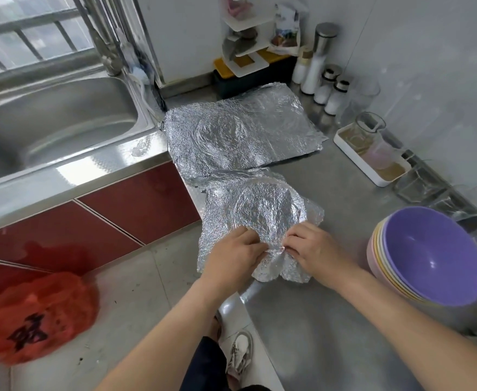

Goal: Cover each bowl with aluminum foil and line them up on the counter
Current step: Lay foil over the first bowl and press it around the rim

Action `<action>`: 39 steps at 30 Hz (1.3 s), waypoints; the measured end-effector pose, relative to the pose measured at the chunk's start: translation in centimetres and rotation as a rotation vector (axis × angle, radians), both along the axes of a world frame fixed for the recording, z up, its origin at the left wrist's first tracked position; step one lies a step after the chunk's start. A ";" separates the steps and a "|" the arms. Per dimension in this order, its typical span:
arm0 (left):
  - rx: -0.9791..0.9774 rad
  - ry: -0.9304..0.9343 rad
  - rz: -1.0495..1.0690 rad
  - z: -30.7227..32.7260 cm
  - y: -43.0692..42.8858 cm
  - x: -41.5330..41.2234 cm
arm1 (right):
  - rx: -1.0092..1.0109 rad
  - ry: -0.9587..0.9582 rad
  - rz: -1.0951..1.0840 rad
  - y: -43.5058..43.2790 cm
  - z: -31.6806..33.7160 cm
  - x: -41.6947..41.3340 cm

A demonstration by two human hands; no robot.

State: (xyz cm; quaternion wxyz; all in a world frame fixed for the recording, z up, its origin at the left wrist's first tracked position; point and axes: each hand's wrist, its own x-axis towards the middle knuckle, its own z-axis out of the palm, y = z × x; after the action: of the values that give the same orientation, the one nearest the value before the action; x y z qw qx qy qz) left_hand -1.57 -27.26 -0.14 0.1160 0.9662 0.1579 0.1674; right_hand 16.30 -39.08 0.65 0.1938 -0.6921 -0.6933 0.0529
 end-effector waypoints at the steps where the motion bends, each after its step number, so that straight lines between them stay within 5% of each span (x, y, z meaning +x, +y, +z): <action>1: 0.014 0.000 -0.005 -0.2 -0.2 0.1 | 0.009 -0.030 0.003 0.1 -0.2 0.2; 9: -0.034 0.082 0.064 0.5 -2.6 3.0 | 0.029 -0.200 -0.012 0.5 1.3 2.2; 13: -0.089 0.032 0.107 1.5 -1.9 3.1 | 0.007 -0.099 -0.018 0.0 1.6 2.3; 20: -0.138 0.314 0.051 0.1 0.3 0.5 | 0.005 0.022 0.018 -0.2 1.2 0.9; 28: -0.117 0.001 0.008 -0.1 -0.1 0.1 | -0.016 0.045 0.049 -0.4 0.9 1.7; 39: 0.009 0.015 0.018 -1.1 -0.8 0.8 | 0.027 -0.145 0.082 0.1 -0.5 2.0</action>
State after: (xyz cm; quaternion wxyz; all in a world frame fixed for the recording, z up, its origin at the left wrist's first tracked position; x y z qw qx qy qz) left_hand -0.74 -28.07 -1.24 0.1088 0.9665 0.1667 0.1618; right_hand 18.27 -38.97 0.13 0.1501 -0.6623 -0.7340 0.0011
